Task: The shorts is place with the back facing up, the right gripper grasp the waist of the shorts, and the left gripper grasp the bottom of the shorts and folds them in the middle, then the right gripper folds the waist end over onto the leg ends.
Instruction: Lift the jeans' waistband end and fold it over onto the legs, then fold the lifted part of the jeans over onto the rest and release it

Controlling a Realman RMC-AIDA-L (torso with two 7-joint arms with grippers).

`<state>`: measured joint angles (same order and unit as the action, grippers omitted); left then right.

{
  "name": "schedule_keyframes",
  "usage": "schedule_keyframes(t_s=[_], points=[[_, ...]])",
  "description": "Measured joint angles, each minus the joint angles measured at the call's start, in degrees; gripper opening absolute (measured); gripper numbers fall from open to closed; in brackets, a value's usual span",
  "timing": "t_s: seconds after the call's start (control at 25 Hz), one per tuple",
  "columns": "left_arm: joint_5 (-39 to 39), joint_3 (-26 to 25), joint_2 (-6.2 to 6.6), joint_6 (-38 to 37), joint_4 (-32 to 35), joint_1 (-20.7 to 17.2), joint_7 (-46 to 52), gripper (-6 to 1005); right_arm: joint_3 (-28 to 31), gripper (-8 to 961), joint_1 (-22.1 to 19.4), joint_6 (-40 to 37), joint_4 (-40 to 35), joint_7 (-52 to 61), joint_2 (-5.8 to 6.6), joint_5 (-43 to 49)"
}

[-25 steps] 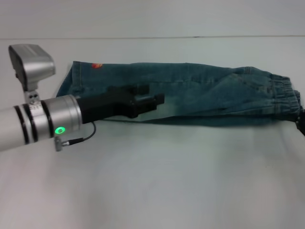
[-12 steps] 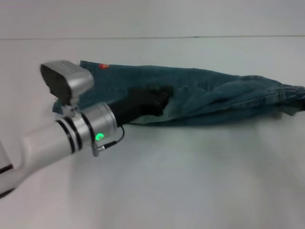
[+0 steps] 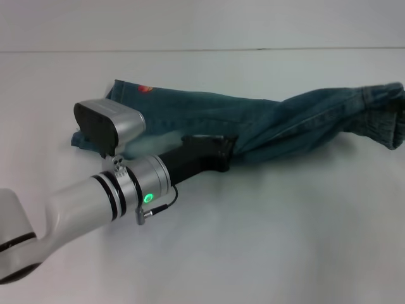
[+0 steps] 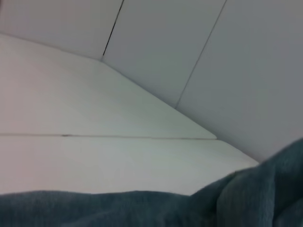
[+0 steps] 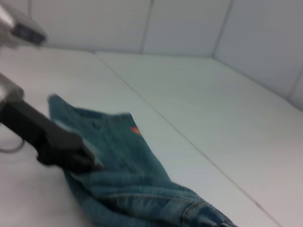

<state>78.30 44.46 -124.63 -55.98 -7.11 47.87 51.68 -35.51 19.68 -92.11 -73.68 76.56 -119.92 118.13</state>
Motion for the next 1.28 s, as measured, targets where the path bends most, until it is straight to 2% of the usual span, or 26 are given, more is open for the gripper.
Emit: schedule_keyframes(t_s=[0.24, 0.44, 0.72, 0.8, 0.96, 1.04, 1.12, 1.28], points=[[0.0, -0.8, 0.00, -0.3, -2.6, 0.0, -2.0, 1, 0.4, 102, 1.8, -5.2, -4.2, 2.5, 0.14, -0.9], [1.6, -1.5, 0.00, -1.8, -4.5, 0.1, -3.3, 1, 0.4, 111, 3.0, -6.4, -4.9, 2.8, 0.22, -2.2], [11.9, -10.6, 0.00, -4.0, -9.7, -0.2, -9.7, 0, 1.1, 124, 5.4, -0.5, -1.8, -0.1, 0.37, -3.7], [15.0, -13.0, 0.00, -4.0, -10.0, -0.7, -10.2, 0, 1.4, 128, 6.2, 1.9, 0.7, -1.4, 0.79, -4.7], [17.8, -17.3, -0.01, -4.2, -9.6, -3.5, -11.3, 0, 1.3, 135, 8.9, 3.7, 7.5, -1.8, 2.78, -5.8], [17.8, -20.5, -0.01, -5.5, -7.8, -6.4, -12.5, 0, 0.9, 139, 10.8, 3.7, 10.9, -1.8, 3.71, -5.8], [17.8, -23.7, 0.04, -6.9, -4.9, -9.3, -12.9, 0, 0.4, 143, 12.4, 3.6, 13.2, -2.4, 3.88, -5.3], [17.4, -30.0, 0.31, -9.7, 3.5, -14.2, -12.7, 1, -2.0, 150, 14.9, 4.5, 16.1, -3.7, 3.42, -4.6]])
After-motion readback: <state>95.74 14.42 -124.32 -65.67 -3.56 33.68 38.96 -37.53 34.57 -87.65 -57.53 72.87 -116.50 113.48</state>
